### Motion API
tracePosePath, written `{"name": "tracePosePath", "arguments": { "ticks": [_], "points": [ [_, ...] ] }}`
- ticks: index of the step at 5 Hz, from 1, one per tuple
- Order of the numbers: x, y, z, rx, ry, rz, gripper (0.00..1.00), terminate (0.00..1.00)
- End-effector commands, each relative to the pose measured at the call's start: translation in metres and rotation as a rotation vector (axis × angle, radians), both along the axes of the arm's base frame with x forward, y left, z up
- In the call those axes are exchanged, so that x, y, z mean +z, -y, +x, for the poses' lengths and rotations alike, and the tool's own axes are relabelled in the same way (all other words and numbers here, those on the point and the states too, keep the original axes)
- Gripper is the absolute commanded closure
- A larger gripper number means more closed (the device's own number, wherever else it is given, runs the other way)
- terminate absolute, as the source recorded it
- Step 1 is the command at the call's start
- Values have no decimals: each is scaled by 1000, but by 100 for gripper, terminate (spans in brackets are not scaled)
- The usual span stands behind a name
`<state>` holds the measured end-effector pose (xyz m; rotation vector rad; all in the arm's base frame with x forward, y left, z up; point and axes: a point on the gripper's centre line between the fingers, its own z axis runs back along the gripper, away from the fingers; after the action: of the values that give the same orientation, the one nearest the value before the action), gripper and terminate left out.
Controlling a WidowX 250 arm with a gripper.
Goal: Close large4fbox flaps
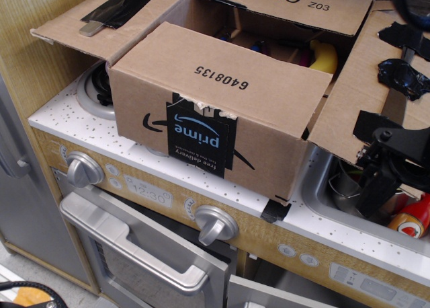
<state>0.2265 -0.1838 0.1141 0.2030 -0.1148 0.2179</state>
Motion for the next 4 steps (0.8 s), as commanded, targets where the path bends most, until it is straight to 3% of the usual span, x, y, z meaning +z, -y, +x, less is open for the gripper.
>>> {"name": "tracePosePath", "arguments": {
  "ticks": [1,4],
  "points": [
    [0,0,0,0,0,0,0,0],
    [-42,6,44,-120,91,-95,0,0]
  ]
}}
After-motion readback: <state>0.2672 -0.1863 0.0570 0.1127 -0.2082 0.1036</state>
